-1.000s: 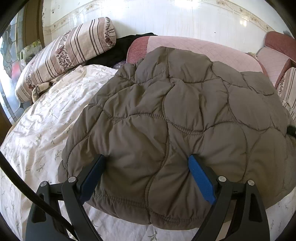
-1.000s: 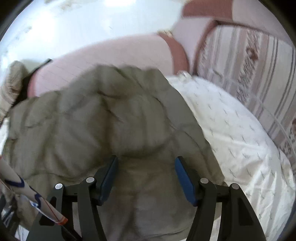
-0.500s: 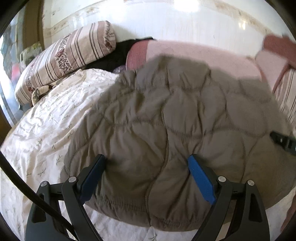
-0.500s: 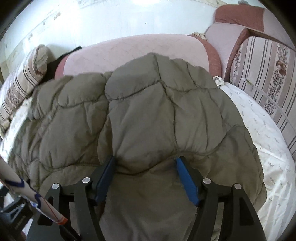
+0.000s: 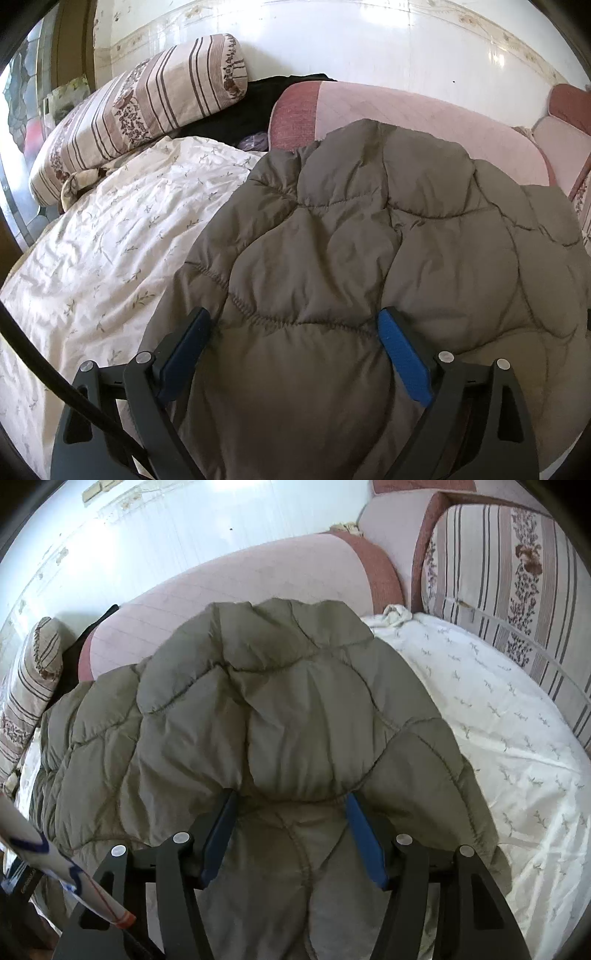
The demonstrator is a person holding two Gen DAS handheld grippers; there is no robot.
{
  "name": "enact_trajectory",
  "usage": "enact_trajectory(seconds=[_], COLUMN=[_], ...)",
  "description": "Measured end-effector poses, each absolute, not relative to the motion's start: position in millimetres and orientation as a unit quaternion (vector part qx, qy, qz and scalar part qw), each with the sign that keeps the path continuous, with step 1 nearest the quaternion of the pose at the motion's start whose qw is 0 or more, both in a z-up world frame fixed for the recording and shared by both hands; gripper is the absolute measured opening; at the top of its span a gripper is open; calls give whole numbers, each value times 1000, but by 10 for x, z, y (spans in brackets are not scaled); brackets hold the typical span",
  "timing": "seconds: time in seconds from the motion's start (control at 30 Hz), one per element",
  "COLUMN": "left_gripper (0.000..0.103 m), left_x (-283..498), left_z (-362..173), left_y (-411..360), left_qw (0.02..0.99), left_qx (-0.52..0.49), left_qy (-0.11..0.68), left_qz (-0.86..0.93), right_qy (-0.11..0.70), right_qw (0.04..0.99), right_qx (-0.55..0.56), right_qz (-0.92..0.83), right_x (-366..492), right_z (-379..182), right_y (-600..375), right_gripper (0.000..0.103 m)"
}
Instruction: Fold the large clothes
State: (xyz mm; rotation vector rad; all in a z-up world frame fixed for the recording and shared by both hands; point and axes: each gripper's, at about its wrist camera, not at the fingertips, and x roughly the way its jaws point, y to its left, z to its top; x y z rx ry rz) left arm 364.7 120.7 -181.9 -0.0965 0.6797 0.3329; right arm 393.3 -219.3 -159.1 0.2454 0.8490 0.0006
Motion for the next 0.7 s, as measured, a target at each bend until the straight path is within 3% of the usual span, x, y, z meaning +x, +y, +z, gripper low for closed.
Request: enact_trajectory(seconds=[0.5,0.7], left_gripper=[92,93], left_x=[3541,3590], left_z=[-1715,-1778], left_y=[1353,1279], left_qw=[929,927], left_qx=[-83,-49], left_qy=[315,323], left_qz=[176,183], right_qy=[393,417], right_qw=[909,899], right_qx=[132,128], right_qz=[-44,-45], right_x=[3845,3899], right_z=[-1437,-1537], right_y=[-2485,-2515], right_gripper=[67,66])
